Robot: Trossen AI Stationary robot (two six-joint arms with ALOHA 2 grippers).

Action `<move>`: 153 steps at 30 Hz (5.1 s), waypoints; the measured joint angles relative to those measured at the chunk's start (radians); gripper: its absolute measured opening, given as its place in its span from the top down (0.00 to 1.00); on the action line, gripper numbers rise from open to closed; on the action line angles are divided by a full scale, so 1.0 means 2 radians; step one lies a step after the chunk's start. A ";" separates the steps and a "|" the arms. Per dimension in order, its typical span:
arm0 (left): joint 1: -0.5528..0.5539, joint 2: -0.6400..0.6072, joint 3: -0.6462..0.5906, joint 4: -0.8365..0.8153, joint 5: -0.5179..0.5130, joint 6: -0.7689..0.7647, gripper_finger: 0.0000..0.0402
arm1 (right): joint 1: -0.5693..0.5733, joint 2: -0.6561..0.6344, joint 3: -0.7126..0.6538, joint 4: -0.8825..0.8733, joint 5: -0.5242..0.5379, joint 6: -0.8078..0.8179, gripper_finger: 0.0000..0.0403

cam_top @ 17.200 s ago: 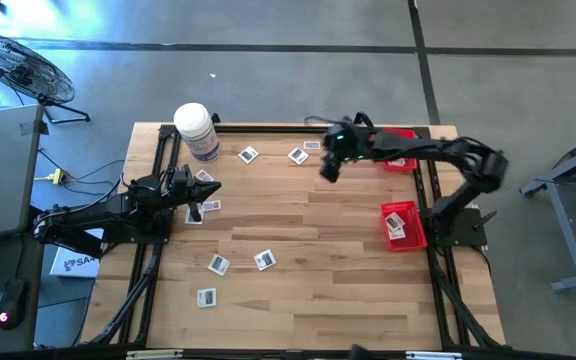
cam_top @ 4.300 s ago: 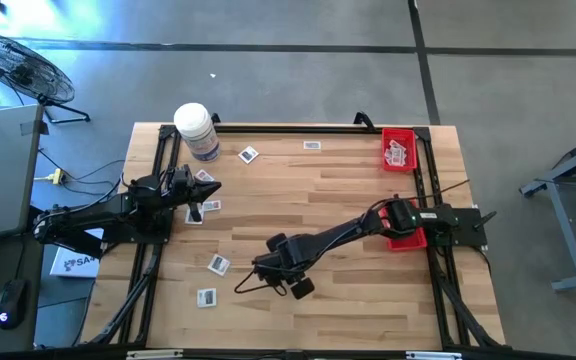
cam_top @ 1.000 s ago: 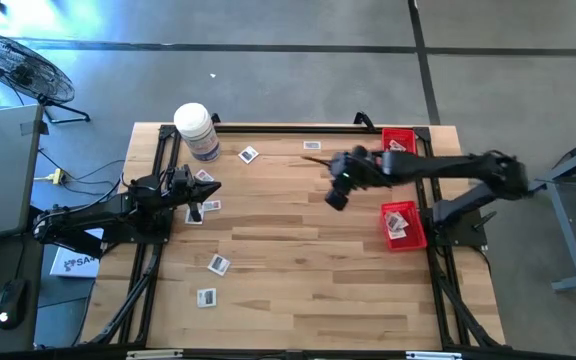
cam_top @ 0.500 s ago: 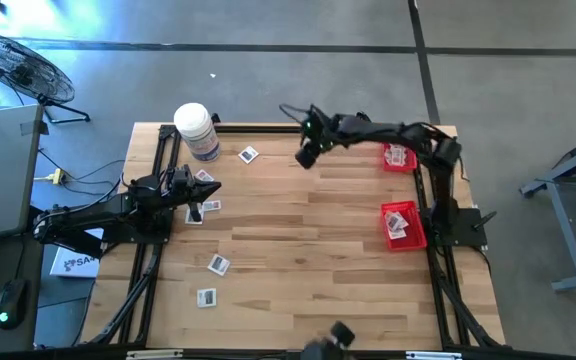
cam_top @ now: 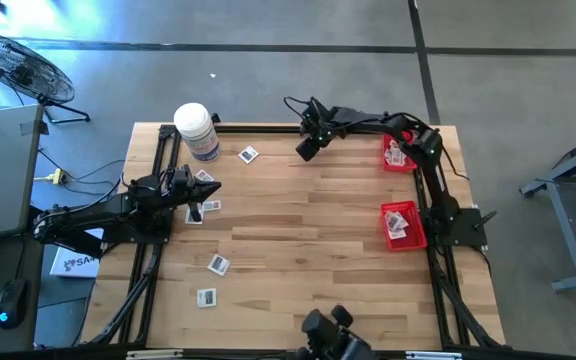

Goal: Pick & Place First Aid Supplies
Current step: Put the ointment pack into the top basket

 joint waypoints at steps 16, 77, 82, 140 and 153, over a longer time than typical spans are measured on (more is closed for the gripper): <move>0.000 0.000 0.000 0.000 0.000 0.000 1.00 | 0.093 -0.004 -0.002 -0.119 0.015 -0.043 0.73; 0.000 0.000 0.000 0.000 0.000 0.000 1.00 | 0.576 -0.001 -0.068 0.124 0.233 0.154 0.67; 0.000 0.000 0.000 0.000 0.000 0.000 1.00 | 0.574 -0.003 -0.084 0.133 0.220 0.194 0.72; 0.000 0.000 0.000 0.000 0.000 0.000 1.00 | 0.214 -0.541 -0.391 -0.176 0.385 0.255 1.00; 0.000 0.000 0.000 0.000 0.000 0.000 1.00 | -0.044 -0.546 -0.508 0.123 0.311 0.159 1.00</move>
